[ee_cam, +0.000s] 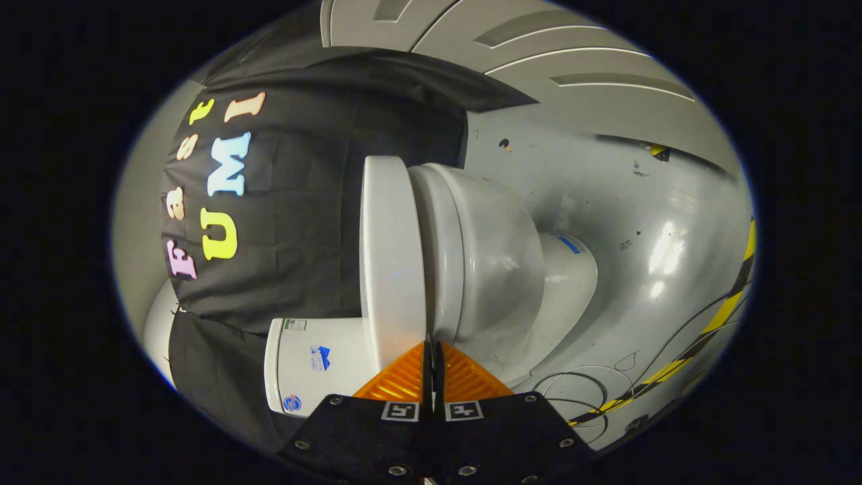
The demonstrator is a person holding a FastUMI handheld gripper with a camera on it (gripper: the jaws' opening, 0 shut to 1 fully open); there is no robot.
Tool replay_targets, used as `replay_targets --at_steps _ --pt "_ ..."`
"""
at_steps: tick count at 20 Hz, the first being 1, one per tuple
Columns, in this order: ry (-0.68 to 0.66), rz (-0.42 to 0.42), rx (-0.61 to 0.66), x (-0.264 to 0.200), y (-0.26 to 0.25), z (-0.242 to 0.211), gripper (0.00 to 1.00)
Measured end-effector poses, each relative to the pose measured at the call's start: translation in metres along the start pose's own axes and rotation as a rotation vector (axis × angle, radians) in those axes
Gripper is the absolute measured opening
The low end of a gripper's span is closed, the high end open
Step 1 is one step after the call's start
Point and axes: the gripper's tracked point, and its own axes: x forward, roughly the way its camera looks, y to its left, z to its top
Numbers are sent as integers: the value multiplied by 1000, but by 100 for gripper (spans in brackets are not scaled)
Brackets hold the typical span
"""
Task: Open the toilet lid.
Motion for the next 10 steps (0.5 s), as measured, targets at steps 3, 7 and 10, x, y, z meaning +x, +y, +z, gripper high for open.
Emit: replay_targets --at_steps 3,7,10 --pt "-1 -21 0 2 16 1 0" --pt "-14 -36 -52 -4 25 0 0" --pt "-24 -42 -81 -9 33 2 0"
